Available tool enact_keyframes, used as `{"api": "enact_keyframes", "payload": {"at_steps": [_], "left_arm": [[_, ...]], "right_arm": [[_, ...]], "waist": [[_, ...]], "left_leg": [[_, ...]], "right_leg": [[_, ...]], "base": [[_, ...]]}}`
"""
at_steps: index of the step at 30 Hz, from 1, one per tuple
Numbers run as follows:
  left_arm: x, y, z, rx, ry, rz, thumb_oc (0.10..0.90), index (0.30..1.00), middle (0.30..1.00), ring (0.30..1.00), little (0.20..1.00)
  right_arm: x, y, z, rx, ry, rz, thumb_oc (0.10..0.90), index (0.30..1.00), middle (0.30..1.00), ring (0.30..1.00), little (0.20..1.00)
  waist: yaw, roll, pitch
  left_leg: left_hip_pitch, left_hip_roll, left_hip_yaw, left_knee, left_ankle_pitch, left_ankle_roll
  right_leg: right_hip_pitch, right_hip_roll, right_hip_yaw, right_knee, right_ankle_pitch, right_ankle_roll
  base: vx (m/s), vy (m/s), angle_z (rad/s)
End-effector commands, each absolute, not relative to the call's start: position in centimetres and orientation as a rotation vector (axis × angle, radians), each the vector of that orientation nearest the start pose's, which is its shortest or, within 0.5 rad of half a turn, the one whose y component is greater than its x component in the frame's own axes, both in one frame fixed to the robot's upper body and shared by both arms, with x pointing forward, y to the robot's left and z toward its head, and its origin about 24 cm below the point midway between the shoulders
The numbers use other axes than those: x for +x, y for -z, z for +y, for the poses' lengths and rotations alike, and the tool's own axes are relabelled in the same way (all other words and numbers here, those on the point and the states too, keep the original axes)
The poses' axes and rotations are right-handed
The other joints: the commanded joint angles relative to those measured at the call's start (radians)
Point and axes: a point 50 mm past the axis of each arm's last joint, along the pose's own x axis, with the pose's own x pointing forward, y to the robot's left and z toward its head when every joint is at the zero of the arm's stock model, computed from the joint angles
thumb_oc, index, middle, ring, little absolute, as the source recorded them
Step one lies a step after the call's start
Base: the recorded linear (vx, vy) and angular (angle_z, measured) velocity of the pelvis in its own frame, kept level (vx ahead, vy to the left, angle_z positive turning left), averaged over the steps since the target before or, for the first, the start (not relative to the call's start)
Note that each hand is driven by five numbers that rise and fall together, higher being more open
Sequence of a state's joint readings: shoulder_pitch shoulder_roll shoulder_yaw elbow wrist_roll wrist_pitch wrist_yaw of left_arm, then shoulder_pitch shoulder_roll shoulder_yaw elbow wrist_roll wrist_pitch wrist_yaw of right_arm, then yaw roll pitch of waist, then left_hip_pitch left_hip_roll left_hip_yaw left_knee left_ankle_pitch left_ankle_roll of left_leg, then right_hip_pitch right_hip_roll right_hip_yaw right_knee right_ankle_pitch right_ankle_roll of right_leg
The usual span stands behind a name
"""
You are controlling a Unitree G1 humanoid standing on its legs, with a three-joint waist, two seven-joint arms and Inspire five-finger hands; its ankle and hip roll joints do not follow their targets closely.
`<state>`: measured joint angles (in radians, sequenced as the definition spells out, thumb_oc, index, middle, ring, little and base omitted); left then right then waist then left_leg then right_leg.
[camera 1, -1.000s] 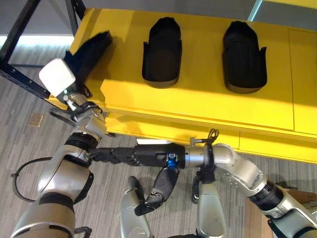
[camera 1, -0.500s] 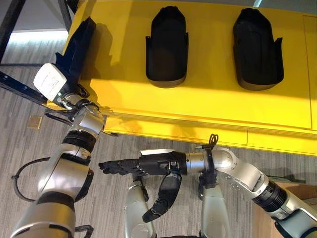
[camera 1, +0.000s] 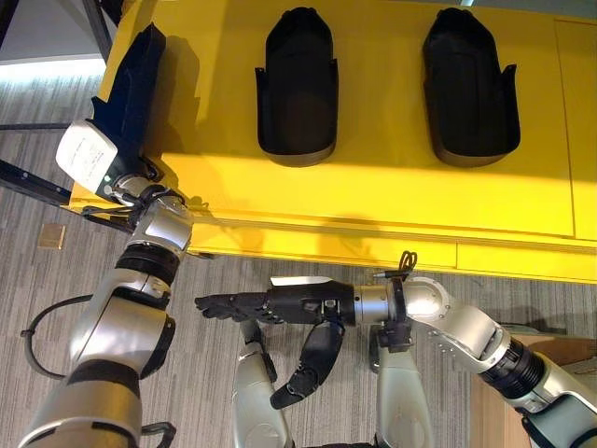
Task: Move parts from the plastic box to the shelf.
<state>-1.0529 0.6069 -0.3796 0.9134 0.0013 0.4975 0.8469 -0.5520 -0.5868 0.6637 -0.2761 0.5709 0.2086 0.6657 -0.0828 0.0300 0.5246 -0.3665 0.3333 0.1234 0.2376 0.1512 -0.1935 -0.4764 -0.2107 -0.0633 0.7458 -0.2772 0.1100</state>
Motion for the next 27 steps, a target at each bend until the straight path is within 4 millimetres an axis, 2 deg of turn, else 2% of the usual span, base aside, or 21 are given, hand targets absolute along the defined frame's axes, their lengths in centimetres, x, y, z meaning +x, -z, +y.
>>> {"api": "enact_keyframes", "payload": {"at_steps": [1, 5, 9, 13, 17, 19, 21, 22, 23, 24, 25, 26, 27], "left_arm": [[38.6, -26.5, 26.8, 0.840, -1.084, -0.169, 0.400, 0.300, 0.300, 0.300, 0.300], [38.4, -27.6, 26.9, 0.817, -1.121, -0.177, 0.400, 0.300, 0.300, 0.300, 0.300], [38.0, -29.0, 28.0, 0.796, -1.161, -0.168, 0.400, 0.300, 0.300, 0.300, 0.300], [38.0, -28.6, 28.0, 0.791, -1.169, -0.153, 0.400, 0.300, 0.300, 0.300, 0.300], [38.1, -27.7, 28.5, 0.798, -1.137, -0.116, 0.400, 0.300, 0.300, 0.300, 0.300], [38.2, -27.3, 28.6, 0.825, -1.104, -0.099, 0.400, 0.300, 0.300, 0.300, 0.300], [38.2, -26.4, 28.5, 0.860, -1.080, -0.073, 0.400, 0.300, 0.300, 0.300, 0.300], [37.9, -25.3, 29.0, 0.873, -1.100, -0.058, 0.400, 0.300, 0.300, 0.300, 0.300], [37.8, -24.8, 29.1, 0.875, -1.108, -0.053, 0.400, 0.300, 0.300, 0.300, 0.300], [37.7, -23.7, 28.8, 0.873, -1.114, -0.046, 0.400, 0.300, 0.300, 0.300, 0.300], [37.6, -23.5, 28.6, 0.871, -1.120, -0.039, 0.400, 0.300, 0.300, 0.300, 0.300], [37.7, -23.8, 28.4, 0.869, -1.132, -0.026, 0.400, 0.300, 0.300, 0.300, 0.300], [37.7, -24.1, 28.5, 0.867, -1.141, -0.021, 0.400, 0.300, 0.300, 0.300, 0.300]], "right_arm": [[22.1, -18.5, -3.4, -0.123, -1.548, -0.368, 0.900, 1.000, 1.000, 1.000, 1.000], [22.4, -18.0, -3.9, -0.129, -1.517, -0.337, 0.900, 1.000, 1.000, 1.000, 1.000], [22.7, -18.2, -4.7, -0.136, -1.500, -0.331, 0.900, 1.000, 1.000, 1.000, 1.000], [22.6, -18.5, -4.9, -0.138, -1.504, -0.337, 0.900, 1.000, 1.000, 1.000, 1.000], [22.8, -18.4, -5.2, -0.127, -1.465, -0.314, 0.900, 1.000, 1.000, 1.000, 1.000], [23.1, -18.1, -6.1, -0.104, -1.417, -0.302, 0.900, 1.000, 1.000, 1.000, 1.000], [23.1, -18.3, -6.4, -0.074, -1.412, -0.323, 0.900, 1.000, 1.000, 1.000, 1.000], [22.8, -18.1, -6.2, -0.052, -1.434, -0.314, 0.900, 1.000, 1.000, 1.000, 1.000], [22.6, -18.0, -6.0, -0.046, -1.447, -0.307, 0.900, 1.000, 1.000, 1.000, 1.000], [22.4, -17.6, -5.9, -0.045, -1.461, -0.300, 0.900, 1.000, 1.000, 1.000, 1.000], [22.3, -17.4, -5.8, -0.050, -1.472, -0.304, 0.900, 1.000, 1.000, 1.000, 1.000], [22.1, -17.2, -5.4, -0.050, -1.509, -0.306, 0.900, 1.000, 1.000, 1.000, 1.000], [22.0, -17.1, -5.2, -0.043, -1.538, -0.306, 0.900, 1.000, 1.000, 1.000, 1.000]], "waist": [[-0.016, -0.025, -0.052], [-0.026, -0.025, -0.049], [-0.041, -0.034, -0.031], [-0.047, -0.047, -0.012], [-0.043, -0.057, -0.006], [-0.030, -0.064, -0.011], [-0.010, -0.075, -0.014], [-0.003, -0.083, -0.005], [-0.005, -0.085, -0.005], [-0.014, -0.090, -0.005], [-0.021, -0.097, -0.005], [-0.038, -0.116, -0.005], [-0.041, -0.119, -0.005]], "left_leg": [[0.011, 0.016, -0.016, -0.022, -0.022, 0.035], [0.010, 0.014, -0.009, -0.012, -0.038, 0.039], [-0.005, 0.009, 0.005, 0.006, -0.054, 0.040], [-0.018, -0.007, 0.021, 0.057, -0.089, 0.046], [-0.030, -0.041, 0.020, 0.157, -0.157, 0.072], [-0.045, -0.063, 0.001, 0.209, -0.192, 0.085], [-0.044, -0.062, 0.019, 0.236, -0.204, 0.105], [-0.023, -0.068, 0.020, 0.249, -0.220, 0.123], [-0.014, -0.075, 0.017, 0.251, -0.232, 0.132], [-0.005, -0.090, 0.014, 0.275, -0.277, 0.135], [-0.004, -0.097, 0.013, 0.290, -0.302, 0.132], [-0.003, -0.103, 0.009, 0.343, -0.369, 0.126], [-0.019, -0.097, 0.008, 0.376, -0.392, 0.130]], "right_leg": [[0.059, 0.011, -0.025, -0.093, 0.011, -0.013], [0.051, 0.017, -0.021, -0.109, 0.026, -0.012], [0.031, 0.015, -0.017, -0.135, 0.059, -0.002], [0.026, 0.005, -0.020, -0.146, 0.075, 0.005], [0.032, -0.012, -0.008, -0.125, 0.076, 0.002], [0.058, -0.018, -0.012, -0.125, 0.066, -0.009], [0.049, -0.025, -0.031, -0.057, 0.053, -0.009], [-0.002, -0.029, -0.008, 0.046, 0.112, 0.001], [-0.026, -0.027, 0.016, 0.054, 0.153, 0.005], [-0.035, -0.037, 0.046, -0.074, 0.206, 0.014], [-0.033, -0.048, 0.056, -0.165, 0.237, 0.021], [-0.026, -0.064, 0.084, -0.262, 0.308, 0.035], [-0.033, -0.063, 0.098, -0.280, 0.339, 0.039]], "base": [[0.12, 0.012, -0.05], [0.10, 0.033, -0.04], [0.06, 0.065, -0.12], [0.02, 0.090, -0.17], [0.06, 0.224, -0.16], [0.07, 0.157, -0.14], [0.07, 0.079, -0.11], [0.15, 0.064, -0.21], [0.26, -0.013, -0.34], [0.22, -0.136, -0.58], [0.31, -0.304, -0.75], [0.25, -0.279, -0.74], [0.26, -0.350, -0.34]]}}
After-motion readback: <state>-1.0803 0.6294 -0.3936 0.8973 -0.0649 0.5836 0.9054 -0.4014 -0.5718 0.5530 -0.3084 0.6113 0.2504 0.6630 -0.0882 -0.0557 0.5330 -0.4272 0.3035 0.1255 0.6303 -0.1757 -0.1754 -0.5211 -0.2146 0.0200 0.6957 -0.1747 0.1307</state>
